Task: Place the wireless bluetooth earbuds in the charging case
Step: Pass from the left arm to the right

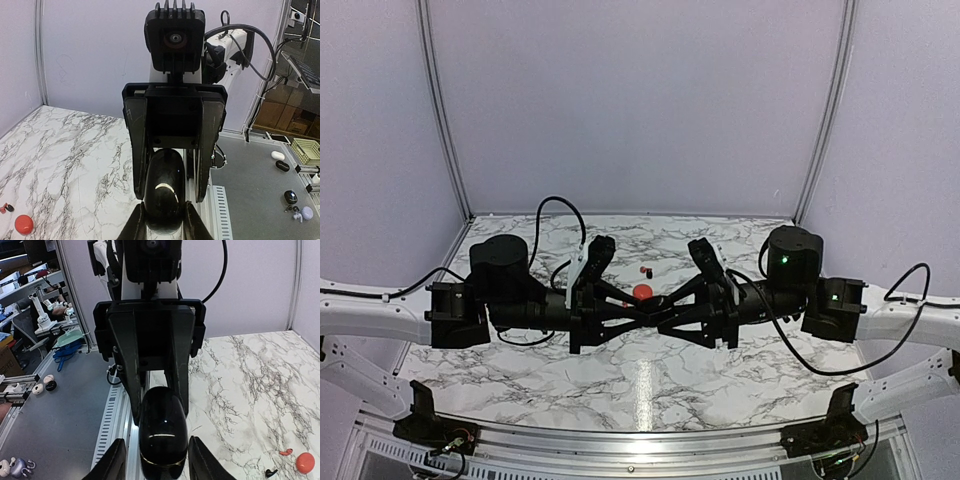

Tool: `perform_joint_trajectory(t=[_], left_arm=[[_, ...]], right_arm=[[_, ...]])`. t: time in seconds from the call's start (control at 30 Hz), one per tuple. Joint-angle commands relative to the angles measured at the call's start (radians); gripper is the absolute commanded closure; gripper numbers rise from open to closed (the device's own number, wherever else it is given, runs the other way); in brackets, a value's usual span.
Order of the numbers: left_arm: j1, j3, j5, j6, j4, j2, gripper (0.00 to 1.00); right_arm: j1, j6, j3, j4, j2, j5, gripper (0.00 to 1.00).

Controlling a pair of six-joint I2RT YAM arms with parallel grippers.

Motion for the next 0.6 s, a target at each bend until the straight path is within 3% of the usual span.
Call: perform_joint_trajectory(t=[0.0, 0.4, 0.57], left_arm=[[-0.006, 0.003, 0.012, 0.002, 0.056, -0.010, 0.99], [-0.006, -0.014, -0.009, 0.007, 0.069, -0.023, 0.99], [-0.006, -0.018, -0.010, -0.001, 0.077, -0.022, 0.99]], right_arm=[[-0.006, 0.001, 0.036, 0.030, 0.004, -0.023, 0.60], [-0.007, -0.004, 0.037, 0.051, 0.018, -0.025, 0.80], [-0.007, 0.001, 0.031, 0.063, 0.002, -0.021, 0.75]])
